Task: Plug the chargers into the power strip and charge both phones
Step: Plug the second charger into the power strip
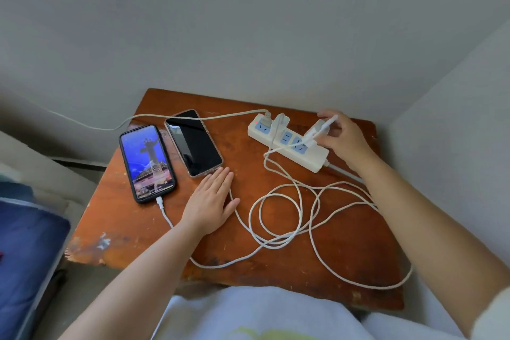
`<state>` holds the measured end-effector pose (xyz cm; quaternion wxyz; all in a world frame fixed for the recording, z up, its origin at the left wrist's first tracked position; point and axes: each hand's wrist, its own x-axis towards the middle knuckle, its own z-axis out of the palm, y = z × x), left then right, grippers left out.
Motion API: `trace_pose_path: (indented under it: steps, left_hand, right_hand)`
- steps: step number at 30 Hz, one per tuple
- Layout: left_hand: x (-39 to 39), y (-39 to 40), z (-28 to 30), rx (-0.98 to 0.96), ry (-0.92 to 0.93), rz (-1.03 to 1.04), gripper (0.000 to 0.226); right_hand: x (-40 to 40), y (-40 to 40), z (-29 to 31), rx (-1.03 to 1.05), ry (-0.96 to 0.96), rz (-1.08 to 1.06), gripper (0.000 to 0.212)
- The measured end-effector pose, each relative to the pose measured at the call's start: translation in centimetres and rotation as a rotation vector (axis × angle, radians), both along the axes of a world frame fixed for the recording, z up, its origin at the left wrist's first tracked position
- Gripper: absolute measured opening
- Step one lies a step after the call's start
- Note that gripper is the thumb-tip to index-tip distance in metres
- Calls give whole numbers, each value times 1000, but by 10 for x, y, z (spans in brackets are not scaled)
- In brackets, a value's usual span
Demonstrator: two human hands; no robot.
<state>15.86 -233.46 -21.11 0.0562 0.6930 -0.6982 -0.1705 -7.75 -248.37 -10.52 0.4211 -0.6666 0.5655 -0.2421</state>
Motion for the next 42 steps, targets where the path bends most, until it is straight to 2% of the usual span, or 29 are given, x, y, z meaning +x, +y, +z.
trace_pose_path:
  steps: [2, 5, 10, 16, 26, 32, 42]
  left_hand:
    - [-1, -1, 0, -14, 4, 2, 64]
    - [-1, -2, 1, -24, 18, 3, 63]
    - [0, -3, 1, -19, 18, 9, 64]
    - [-1, -4, 2, -13, 14, 1, 63]
    - [-2, -3, 2, -8, 4, 0, 64]
    - [-2, -3, 2, -7, 9, 5, 63]
    - [-2, -3, 2, -9, 4, -1, 63]
  right_hand:
    - [5, -10, -2, -41, 92, -45, 23]
    - [13, -21, -5, -118, 257, -55, 33]
    - [21, -27, -7, -235, 312, -25, 28]
    - [20, -36, 1, -267, 517, 162, 30]
    - [26, -30, 2, -293, 612, 170, 29]
    - [22, -31, 7, -285, 488, 166, 24]
    - [25, -34, 11, -282, 532, 212, 26]
